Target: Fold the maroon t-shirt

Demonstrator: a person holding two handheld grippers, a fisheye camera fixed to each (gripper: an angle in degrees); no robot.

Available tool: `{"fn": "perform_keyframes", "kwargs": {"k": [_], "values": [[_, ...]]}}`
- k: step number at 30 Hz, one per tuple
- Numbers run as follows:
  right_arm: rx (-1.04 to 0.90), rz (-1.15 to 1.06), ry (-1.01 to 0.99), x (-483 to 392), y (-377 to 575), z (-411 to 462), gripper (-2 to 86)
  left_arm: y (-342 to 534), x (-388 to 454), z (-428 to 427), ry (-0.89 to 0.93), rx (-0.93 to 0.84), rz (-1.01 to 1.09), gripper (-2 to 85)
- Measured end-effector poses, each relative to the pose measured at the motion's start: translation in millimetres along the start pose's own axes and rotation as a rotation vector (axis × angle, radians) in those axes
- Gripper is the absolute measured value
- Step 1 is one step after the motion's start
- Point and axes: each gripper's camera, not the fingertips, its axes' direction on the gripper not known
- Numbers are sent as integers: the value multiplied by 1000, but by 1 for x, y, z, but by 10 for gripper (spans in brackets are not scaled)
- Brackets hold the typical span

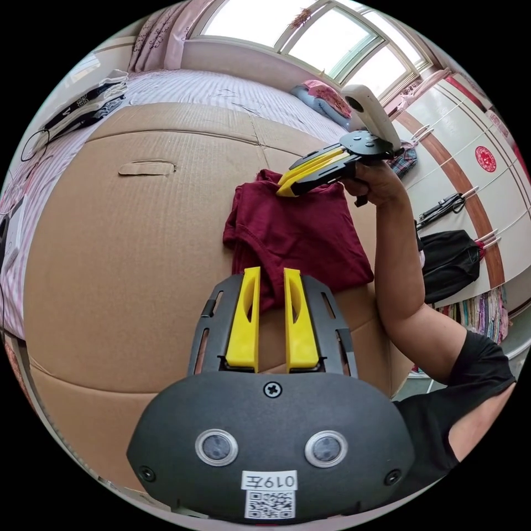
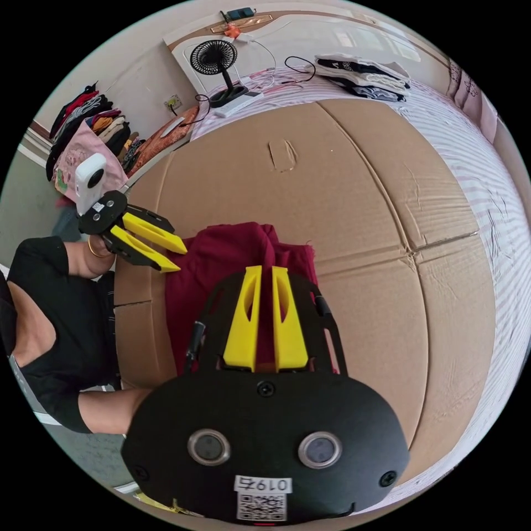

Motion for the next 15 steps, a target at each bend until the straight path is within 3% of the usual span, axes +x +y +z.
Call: {"fn": "perform_keyframes", "kwargs": {"k": [15], "values": [[28, 52, -22, -15, -37, -38, 20, 2, 3, 7, -20, -3, -5, 15]]}}
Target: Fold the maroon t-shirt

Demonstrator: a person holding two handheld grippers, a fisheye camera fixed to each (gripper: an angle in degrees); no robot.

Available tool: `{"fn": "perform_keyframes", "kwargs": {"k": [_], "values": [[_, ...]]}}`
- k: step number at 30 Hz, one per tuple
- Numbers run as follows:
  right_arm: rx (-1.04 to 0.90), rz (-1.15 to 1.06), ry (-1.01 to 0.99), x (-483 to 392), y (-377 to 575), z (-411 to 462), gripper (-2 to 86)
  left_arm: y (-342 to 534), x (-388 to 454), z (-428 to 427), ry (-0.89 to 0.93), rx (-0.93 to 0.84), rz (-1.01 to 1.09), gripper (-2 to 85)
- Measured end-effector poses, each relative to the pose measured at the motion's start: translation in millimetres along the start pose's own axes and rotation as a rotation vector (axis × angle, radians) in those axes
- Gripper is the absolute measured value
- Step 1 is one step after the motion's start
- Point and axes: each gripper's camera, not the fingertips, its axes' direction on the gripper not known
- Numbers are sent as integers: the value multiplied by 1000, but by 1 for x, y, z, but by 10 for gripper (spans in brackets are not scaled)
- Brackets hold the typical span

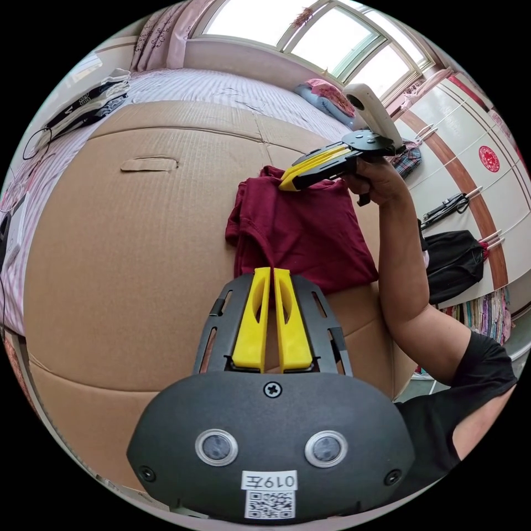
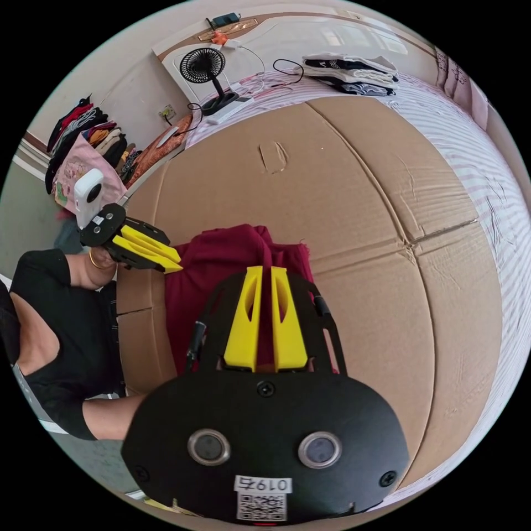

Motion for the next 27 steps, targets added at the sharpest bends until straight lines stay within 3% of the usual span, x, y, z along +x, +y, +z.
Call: {"fn": "perform_keyframes", "kwargs": {"k": [27], "values": [[1, -4, 21, -37, -23, -11, 44, -5, -20, -7, 46, 12, -20, 13]]}}
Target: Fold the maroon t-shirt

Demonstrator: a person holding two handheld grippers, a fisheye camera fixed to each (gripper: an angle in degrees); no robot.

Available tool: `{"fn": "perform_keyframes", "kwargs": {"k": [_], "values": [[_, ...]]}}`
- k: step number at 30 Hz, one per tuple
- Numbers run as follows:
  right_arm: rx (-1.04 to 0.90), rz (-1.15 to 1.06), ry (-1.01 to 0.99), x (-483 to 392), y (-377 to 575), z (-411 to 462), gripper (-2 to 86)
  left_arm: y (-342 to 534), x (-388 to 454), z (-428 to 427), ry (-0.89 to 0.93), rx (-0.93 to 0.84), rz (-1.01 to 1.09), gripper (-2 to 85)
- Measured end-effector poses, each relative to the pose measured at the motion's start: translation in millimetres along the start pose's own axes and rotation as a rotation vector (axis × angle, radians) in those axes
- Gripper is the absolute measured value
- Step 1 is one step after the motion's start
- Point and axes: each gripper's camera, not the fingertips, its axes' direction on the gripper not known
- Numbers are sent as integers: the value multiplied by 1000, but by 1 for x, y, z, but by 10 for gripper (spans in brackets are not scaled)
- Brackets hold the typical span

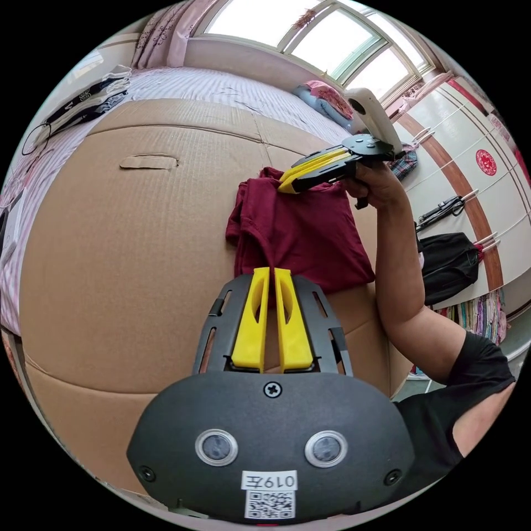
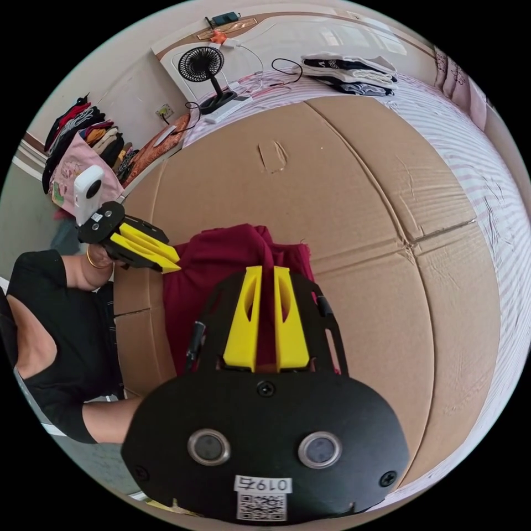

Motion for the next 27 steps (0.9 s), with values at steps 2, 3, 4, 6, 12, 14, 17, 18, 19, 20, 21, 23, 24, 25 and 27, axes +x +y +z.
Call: {"fn": "perform_keyframes", "kwargs": {"k": [2, 3, 4, 6, 12, 14, 17, 18, 19, 20, 21, 23, 24, 25, 27], "values": [[7, 1, -7, -1, 2, -1, 55, -1, -6, -4, 32, 13, -18, 12], [12, 1, -13, -1, 3, -2, 58, -2, -10, -7, 50, 18, -37, 11], [22, 0, -25, -2, 5, -4, 63, -3, -12, -8, 57, 22, -46, 11], [35, -4, -36, -2, 7, -6, 65, -5, -20, -14, 76, 43, -67, 10], [74, 7, -46, -2, 10, -5, 72, -20, -29, -14, 57, 34, -81, 9], [77, 14, -36, -1, 11, -2, 74, -24, -32, -12, 54, 28, -84, 10], [96, 21, -53, 1, 12, 1, 73, -27, -37, -9, 58, 27, -102, 10], [97, 19, -58, 1, 12, 2, 73, -28, -39, -8, 60, 28, -107, 11], [97, 17, -64, 2, 13, 4, 71, -28, -41, -7, 61, 30, -111, 11], [96, 20, -62, 2, 13, 6, 68, -28, -43, -7, 59, 35, -121, 12], [94, 20, -60, 2, 13, 7, 64, -28, -46, -8, 60, 40, -129, 13], [94, 22, -42, 2, 14, 10, 40, -28, -51, -9, 73, 51, -141, 14], [96, 24, -39, 2, 14, 11, 31, -27, -53, -9, 72, 56, -147, 14], [95, 25, -41, 3, 14, 12, 24, -27, -54, -9, 71, 55, -148, 15], [93, 24, -32, 3, 16, 13, 17, -27, -56, -10, 71, 55, -149, 16]]}}
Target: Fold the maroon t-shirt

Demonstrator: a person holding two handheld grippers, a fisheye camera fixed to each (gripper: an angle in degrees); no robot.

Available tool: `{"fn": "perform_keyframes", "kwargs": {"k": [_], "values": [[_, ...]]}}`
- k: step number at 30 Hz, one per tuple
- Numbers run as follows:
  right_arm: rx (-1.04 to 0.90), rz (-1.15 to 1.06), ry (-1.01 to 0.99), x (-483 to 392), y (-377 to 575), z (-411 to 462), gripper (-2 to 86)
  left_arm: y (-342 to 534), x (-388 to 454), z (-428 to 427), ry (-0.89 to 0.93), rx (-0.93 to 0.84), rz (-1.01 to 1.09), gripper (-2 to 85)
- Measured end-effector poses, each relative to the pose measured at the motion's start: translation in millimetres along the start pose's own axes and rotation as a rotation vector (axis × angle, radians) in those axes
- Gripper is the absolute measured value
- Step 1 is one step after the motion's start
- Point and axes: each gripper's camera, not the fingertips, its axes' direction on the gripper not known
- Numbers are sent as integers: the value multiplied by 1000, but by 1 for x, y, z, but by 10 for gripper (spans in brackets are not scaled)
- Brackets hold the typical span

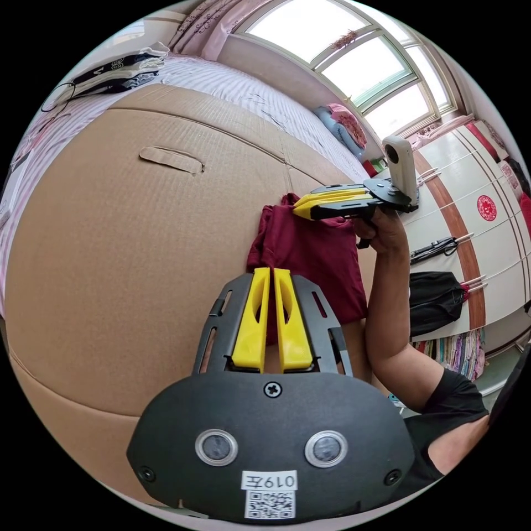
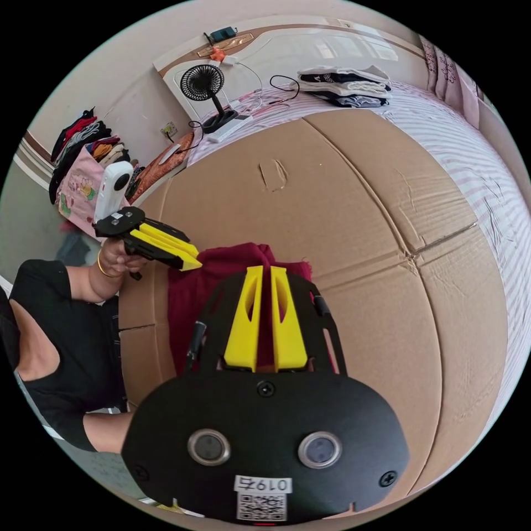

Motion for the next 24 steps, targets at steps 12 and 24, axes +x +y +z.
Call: {"fn": "perform_keyframes", "kwargs": {"k": [12, 24], "values": [[26, 9, -34, 6, 12, 3, 53, 5, -10, -10, 35, 35, -11, 15], [4, 6, -8, 6, 15, 16, 24, 4, -10, -7, -19, 26, 0, 13]]}}
